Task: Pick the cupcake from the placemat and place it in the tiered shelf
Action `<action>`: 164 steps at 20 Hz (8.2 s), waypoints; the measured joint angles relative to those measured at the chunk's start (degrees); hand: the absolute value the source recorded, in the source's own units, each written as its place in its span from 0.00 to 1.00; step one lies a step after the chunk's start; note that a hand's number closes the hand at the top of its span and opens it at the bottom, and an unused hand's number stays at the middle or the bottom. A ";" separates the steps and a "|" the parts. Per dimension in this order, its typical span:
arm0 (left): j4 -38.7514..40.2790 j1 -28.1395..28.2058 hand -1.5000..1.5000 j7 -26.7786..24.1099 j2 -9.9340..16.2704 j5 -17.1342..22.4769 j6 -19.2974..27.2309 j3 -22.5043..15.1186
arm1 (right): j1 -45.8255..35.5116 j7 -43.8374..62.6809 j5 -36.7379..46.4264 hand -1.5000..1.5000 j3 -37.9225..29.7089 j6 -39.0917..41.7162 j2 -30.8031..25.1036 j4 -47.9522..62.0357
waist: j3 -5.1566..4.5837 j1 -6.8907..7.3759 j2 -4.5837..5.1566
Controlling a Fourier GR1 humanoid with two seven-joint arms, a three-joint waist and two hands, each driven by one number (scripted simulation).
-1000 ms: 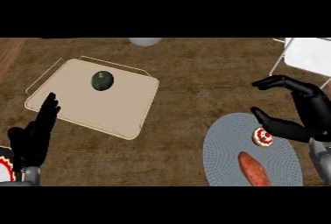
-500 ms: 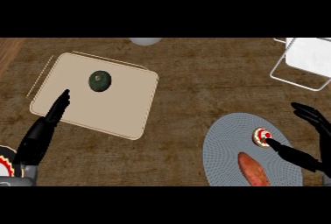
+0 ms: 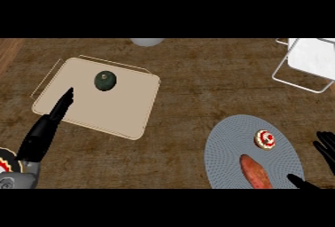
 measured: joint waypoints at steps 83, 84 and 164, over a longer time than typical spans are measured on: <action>2.58 -5.53 0.50 -2.31 -9.98 -11.36 -10.42 6.55 | -50.30 75.73 54.20 1.00 -10.90 36.05 23.60 21.30 | 0.05 7.31 1.64; 2.76 -5.62 0.50 -2.19 -10.09 -11.36 -10.32 6.63 | -53.41 76.53 54.46 1.00 -11.65 34.70 23.18 23.38 | 0.10 7.14 1.60; 2.25 -2.40 0.50 -2.07 -11.00 -12.77 -10.92 11.10 | -84.02 59.05 39.26 0.00 -37.27 -1.17 -14.75 67.79 | 0.24 2.30 0.15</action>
